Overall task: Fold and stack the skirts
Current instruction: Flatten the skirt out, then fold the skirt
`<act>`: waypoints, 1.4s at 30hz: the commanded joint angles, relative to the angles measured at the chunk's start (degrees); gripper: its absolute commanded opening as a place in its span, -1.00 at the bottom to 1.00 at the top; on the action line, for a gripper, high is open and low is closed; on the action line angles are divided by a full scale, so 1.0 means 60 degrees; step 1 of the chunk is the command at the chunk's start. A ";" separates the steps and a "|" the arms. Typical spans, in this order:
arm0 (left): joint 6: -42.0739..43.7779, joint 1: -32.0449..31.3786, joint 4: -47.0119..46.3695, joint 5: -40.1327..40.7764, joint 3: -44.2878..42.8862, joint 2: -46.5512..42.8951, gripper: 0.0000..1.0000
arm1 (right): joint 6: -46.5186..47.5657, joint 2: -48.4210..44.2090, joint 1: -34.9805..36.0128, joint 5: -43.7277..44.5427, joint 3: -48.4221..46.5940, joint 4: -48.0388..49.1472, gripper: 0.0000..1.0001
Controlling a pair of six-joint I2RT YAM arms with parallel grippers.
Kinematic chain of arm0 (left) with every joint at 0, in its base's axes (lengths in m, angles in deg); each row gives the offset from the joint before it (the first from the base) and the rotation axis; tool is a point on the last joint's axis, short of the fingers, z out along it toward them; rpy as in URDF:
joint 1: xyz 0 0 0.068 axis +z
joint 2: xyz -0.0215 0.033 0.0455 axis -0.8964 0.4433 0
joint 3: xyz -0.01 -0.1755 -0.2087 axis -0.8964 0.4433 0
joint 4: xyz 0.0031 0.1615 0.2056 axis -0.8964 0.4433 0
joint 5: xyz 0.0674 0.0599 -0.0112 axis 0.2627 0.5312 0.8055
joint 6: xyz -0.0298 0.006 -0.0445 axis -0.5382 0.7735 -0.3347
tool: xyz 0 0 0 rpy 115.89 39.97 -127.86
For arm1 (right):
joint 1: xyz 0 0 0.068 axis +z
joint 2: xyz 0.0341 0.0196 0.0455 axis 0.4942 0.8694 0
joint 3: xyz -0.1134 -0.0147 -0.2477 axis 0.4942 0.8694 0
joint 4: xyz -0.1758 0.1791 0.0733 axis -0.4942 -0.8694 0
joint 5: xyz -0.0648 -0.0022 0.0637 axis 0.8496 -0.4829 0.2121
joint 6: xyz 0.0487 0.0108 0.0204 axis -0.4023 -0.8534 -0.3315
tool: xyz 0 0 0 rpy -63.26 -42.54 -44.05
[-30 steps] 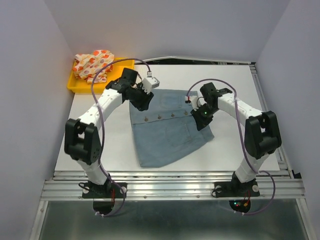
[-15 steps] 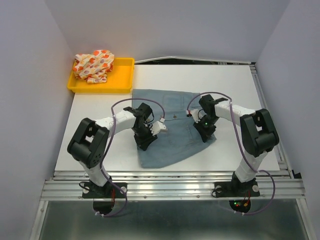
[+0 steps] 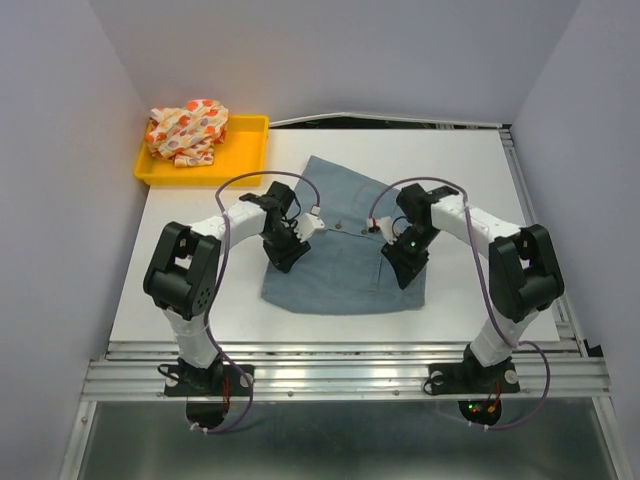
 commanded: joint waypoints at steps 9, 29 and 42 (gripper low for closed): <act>0.0886 -0.0815 -0.0300 -0.0697 -0.0368 -0.2298 0.43 | -0.1456 -0.0308 -0.2686 0.0127 -0.2260 0.1762 0.18; -0.0272 -0.2500 -0.1474 0.0458 -0.0839 0.0498 0.09 | -0.2600 0.3938 -0.3963 0.0550 -0.7181 0.2847 0.31; -0.1413 -0.4741 -0.0828 -0.1823 0.0100 0.0763 -0.17 | -0.0769 0.5685 -0.3392 0.0962 -0.8106 0.1836 0.08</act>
